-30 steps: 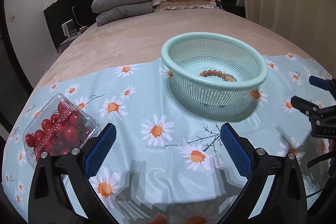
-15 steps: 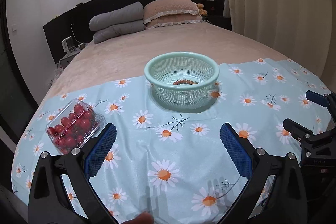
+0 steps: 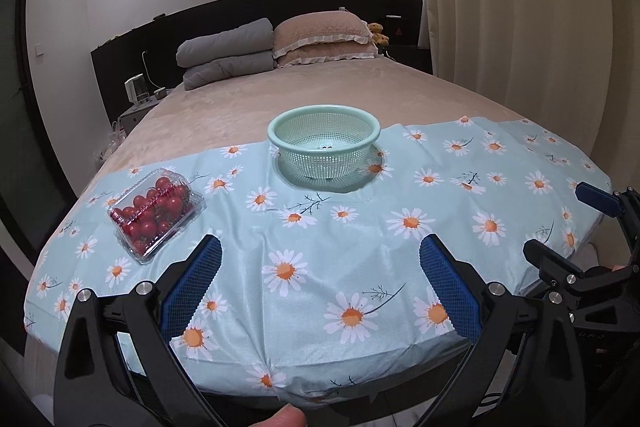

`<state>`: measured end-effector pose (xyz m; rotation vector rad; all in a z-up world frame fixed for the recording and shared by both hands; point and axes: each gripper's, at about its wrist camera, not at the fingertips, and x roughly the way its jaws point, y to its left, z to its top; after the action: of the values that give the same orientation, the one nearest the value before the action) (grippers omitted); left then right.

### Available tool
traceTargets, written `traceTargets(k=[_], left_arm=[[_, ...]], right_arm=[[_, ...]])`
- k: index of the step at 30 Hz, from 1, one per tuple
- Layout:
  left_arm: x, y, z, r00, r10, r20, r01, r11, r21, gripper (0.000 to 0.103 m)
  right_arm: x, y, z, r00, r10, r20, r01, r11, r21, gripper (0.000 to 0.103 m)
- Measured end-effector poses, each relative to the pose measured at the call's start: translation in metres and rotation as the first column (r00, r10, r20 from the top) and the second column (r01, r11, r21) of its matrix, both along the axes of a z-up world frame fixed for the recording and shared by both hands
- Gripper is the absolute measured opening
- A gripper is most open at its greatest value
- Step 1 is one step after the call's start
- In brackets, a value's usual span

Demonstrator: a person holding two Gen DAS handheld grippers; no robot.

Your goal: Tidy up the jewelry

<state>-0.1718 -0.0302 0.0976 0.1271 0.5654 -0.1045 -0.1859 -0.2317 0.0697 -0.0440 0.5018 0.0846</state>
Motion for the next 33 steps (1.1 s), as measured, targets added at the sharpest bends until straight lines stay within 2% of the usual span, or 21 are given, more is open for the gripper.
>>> traceTargets(k=[14, 26, 33], left_arm=[[-0.025, 0.007, -0.01, 1.0, 0.009, 0.004, -0.009, 0.998, -0.06, 0.097], [-0.028, 0.002, -0.02, 1.0, -0.02, -0.024, 0.019, 1.0, -0.02, 0.097], [-0.033, -0.002, -0.019, 0.999, -0.051, -0.007, 0.051, 0.999, -0.006, 0.097]], right_arm=[[-0.037, -0.009, 0.012, 0.999, -0.03, 0.024, 0.029, 0.999, 0.026, 0.095], [-0.036, 0.003, 0.006, 1.0, 0.016, -0.007, -0.016, 1.0, -0.008, 0.095], [-0.034, 0.005, 0.004, 0.999, 0.024, -0.021, -0.024, 1.0, -0.013, 0.095]])
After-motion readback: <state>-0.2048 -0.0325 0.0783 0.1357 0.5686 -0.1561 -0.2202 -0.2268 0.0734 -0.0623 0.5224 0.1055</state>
